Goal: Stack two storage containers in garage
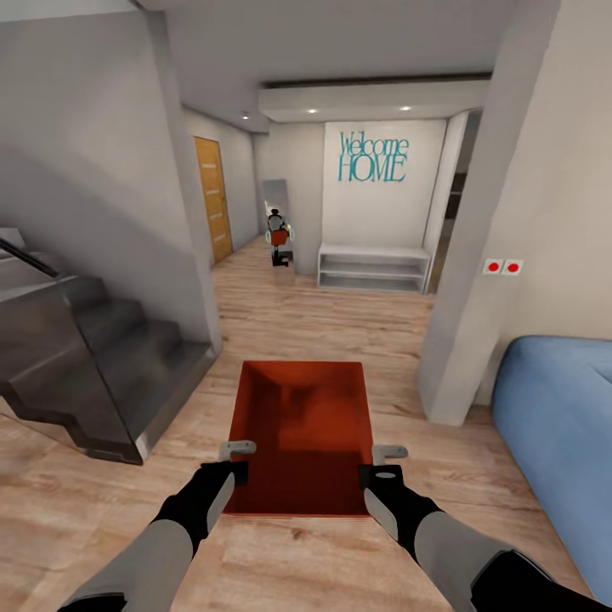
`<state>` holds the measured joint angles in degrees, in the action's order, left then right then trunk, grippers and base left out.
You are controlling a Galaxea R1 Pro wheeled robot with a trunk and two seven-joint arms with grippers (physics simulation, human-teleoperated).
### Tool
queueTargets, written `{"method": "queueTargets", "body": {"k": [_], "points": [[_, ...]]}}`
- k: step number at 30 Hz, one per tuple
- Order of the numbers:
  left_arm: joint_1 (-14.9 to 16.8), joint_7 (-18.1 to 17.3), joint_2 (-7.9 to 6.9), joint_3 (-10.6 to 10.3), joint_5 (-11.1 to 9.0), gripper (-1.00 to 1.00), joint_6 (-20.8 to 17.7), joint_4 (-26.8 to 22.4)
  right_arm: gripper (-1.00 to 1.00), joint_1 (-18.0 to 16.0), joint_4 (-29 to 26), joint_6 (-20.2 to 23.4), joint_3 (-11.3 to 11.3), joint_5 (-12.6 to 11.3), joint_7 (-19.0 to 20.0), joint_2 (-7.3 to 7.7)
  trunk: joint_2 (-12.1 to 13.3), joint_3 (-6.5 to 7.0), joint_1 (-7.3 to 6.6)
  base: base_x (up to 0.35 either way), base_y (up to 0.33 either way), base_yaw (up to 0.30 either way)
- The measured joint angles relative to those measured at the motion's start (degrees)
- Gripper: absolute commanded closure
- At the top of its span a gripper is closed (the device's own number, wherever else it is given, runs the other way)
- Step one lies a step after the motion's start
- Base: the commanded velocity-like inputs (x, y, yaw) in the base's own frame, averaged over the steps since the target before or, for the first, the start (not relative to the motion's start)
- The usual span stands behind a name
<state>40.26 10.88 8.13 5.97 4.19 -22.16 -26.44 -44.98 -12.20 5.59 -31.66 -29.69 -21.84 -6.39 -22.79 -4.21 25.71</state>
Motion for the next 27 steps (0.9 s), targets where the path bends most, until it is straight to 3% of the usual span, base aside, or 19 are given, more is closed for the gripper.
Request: {"method": "queueTargets", "body": {"k": [27], "points": [[0.00, -0.01, 0.01, 0.08, -0.01, 1.00, 0.10, 0.20, 1.00, 0.00, 0.05, 0.11, -0.06, 0.03, -0.01, 0.01, 0.00, 0.00, 0.00, 0.323, 0.000, 0.000]]}}
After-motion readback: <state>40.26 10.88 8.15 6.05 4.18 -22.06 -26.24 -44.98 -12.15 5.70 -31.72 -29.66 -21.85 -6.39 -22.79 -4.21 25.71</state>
